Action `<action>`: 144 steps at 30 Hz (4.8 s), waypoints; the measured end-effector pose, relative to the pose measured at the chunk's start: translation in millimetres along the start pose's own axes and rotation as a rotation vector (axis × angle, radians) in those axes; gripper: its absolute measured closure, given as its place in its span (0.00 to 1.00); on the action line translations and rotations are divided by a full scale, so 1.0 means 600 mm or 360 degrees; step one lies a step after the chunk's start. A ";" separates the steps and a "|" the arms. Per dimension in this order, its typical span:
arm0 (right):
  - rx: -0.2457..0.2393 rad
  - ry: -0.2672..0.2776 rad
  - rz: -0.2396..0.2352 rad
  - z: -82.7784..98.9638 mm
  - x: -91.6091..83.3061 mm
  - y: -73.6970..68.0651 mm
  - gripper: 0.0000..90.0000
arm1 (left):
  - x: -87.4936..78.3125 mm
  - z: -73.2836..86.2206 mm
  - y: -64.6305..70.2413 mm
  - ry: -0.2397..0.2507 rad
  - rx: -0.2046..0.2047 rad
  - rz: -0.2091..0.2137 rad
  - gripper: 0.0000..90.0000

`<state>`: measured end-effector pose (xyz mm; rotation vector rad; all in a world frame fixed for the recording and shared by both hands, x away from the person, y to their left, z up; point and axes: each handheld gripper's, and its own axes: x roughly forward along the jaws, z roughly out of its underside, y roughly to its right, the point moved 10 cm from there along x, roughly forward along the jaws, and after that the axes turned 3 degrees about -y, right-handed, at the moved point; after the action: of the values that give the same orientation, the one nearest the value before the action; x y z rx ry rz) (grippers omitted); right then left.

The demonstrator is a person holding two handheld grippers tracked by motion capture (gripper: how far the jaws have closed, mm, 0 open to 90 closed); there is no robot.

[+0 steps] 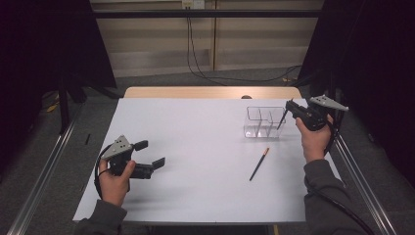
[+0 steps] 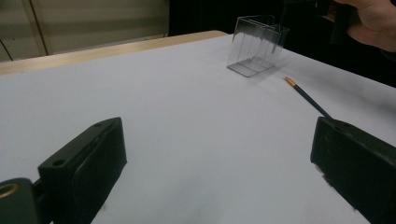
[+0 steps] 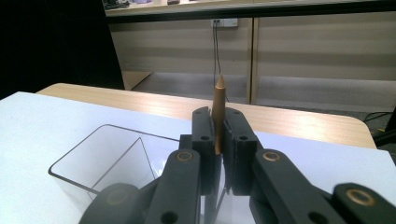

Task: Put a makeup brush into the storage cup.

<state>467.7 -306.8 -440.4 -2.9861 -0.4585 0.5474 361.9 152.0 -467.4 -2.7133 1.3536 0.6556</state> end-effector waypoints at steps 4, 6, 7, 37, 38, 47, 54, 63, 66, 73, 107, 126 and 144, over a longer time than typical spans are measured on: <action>-0.0005 -0.0011 0.0005 0.003 0.002 0.000 0.94 | 0.001 0.001 0.001 -0.0003 -0.0002 0.0011 0.04; -0.0011 -0.0011 0.0007 0.004 0.003 0.001 0.94 | 0.001 0.000 0.001 0.0001 -0.0005 0.0007 0.04; -0.0012 -0.0015 0.0008 0.004 0.003 0.001 0.94 | 0.002 0.001 0.001 -0.0001 -0.0005 0.0007 0.04; -0.0026 -0.0065 0.0027 0.019 0.011 0.001 0.94 | 0.003 0.003 0.001 -0.0018 0.0016 0.0000 0.04; -0.0026 -0.0065 0.0030 0.020 0.011 0.001 0.94 | 0.003 0.003 0.001 -0.0018 0.0015 -0.0002 0.04; -0.0028 -0.0086 0.0033 0.025 0.013 0.001 0.94 | 0.004 0.003 0.001 -0.0011 -0.0001 0.0005 0.04; -0.0017 -0.0082 0.0044 0.027 0.015 0.003 0.94 | 0.004 0.004 0.000 -0.0020 0.0012 -0.0003 0.04; -0.0020 -0.0094 0.0047 0.030 0.019 0.002 0.94 | 0.004 0.003 0.001 -0.0011 -0.0002 0.0000 0.04; -0.0019 -0.0096 0.0049 0.031 0.019 0.002 0.94 | 0.004 0.003 0.002 -0.0012 0.0001 0.0009 0.04; -0.0017 -0.0103 0.0043 0.034 0.018 0.002 0.87 | 0.005 0.004 0.000 -0.0023 0.0009 -0.0002 0.04; 0.0005 -0.0043 -0.0050 0.033 -0.017 -0.034 0.21 | 0.007 0.001 0.006 -0.0008 0.0024 0.0044 0.04; 0.0025 -0.0055 -0.0058 0.059 -0.052 -0.048 0.14 | 0.010 0.004 0.004 -0.0017 0.0008 0.0032 0.04; 0.0009 -0.0093 -0.0102 0.086 -0.095 -0.077 0.12 | 0.015 0.000 0.005 -0.0010 0.0006 0.0036 0.04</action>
<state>385.9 -279.3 -463.9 -2.9446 -0.5543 0.6307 364.2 143.6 -470.5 -2.6946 1.3852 0.6618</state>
